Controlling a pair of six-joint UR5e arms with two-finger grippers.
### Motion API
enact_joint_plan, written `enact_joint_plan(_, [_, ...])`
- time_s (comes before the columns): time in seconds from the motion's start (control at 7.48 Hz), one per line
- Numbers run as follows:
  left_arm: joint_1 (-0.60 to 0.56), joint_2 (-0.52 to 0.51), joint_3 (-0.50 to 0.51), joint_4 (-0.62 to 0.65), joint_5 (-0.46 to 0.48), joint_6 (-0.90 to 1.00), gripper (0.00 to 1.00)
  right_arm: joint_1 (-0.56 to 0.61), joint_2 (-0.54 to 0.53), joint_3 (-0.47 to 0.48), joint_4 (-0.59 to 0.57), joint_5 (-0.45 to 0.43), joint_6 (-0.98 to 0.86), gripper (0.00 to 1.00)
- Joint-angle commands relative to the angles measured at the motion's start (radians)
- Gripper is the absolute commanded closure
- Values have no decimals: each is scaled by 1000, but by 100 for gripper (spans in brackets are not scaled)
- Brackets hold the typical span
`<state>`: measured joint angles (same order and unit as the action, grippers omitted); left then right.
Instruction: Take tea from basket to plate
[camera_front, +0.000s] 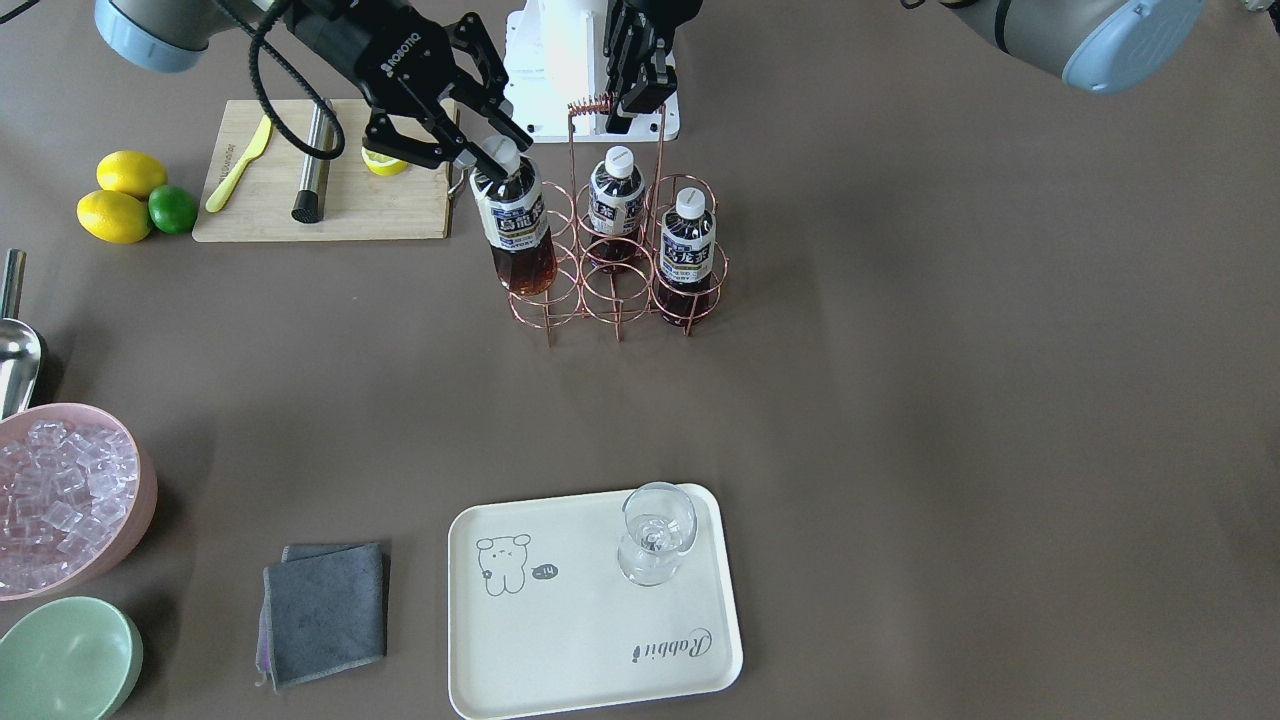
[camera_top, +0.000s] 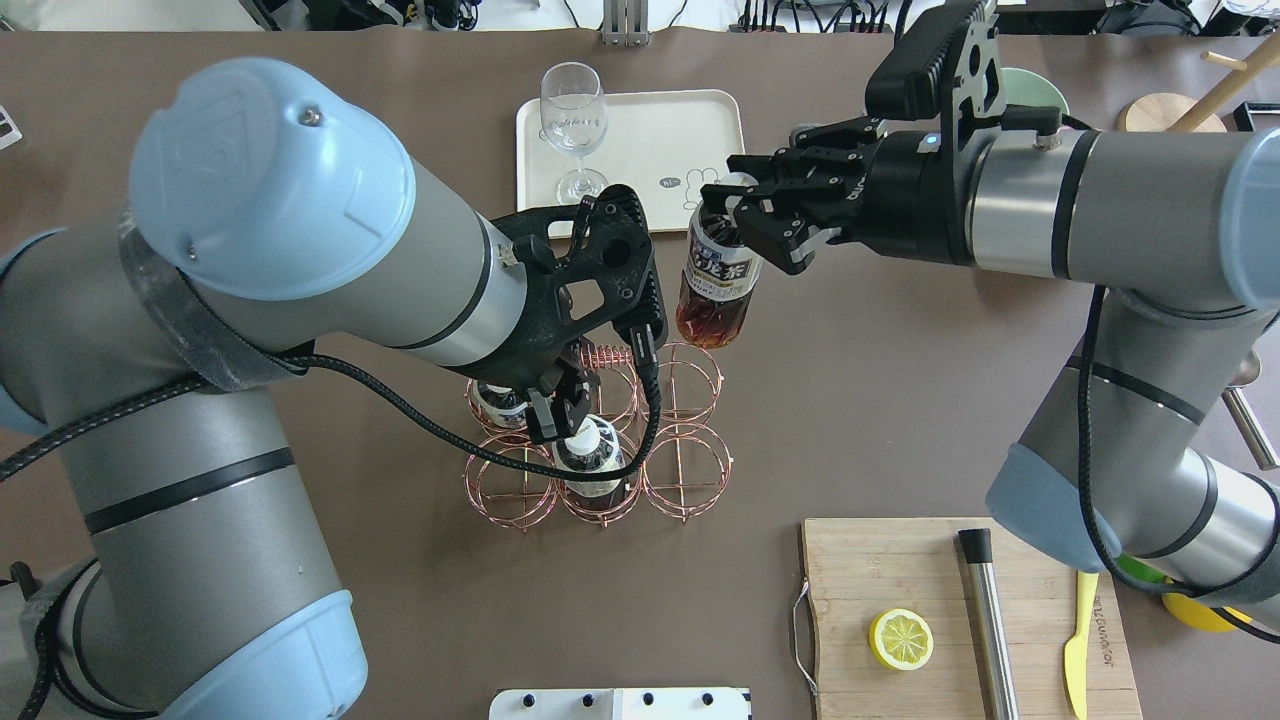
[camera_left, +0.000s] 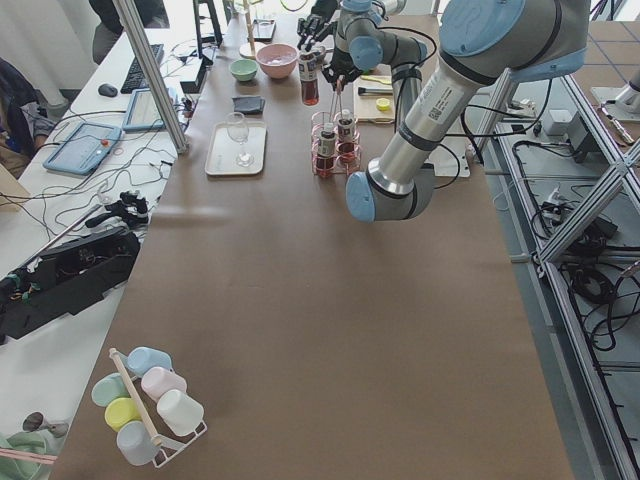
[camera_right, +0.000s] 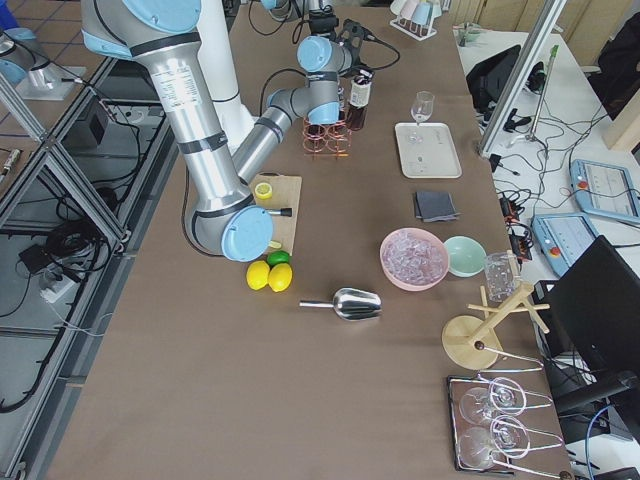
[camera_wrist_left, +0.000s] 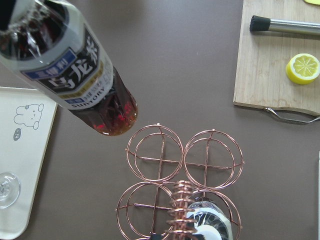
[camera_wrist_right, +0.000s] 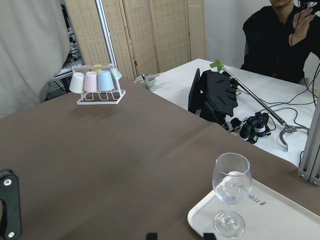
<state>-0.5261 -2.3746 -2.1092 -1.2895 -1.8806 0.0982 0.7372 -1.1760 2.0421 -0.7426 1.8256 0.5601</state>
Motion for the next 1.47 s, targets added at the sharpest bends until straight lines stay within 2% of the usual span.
enact_joint_plan(0.0, [0, 0, 0, 1, 1, 0, 100, 48, 74, -119, 9, 5, -5, 100])
enact_joint_plan(0.4, [0, 0, 0, 1, 1, 0, 100, 77, 230, -355, 15, -81, -6, 100])
enact_joint_plan(0.67, [0, 0, -2, 4, 1, 0, 100, 83, 318, -602, 203, -118, -5, 100])
enact_joint_plan(1.34, [-41, -3, -17, 28, -15, 5, 100, 123, 447, -839, 220, -146, -5, 100])
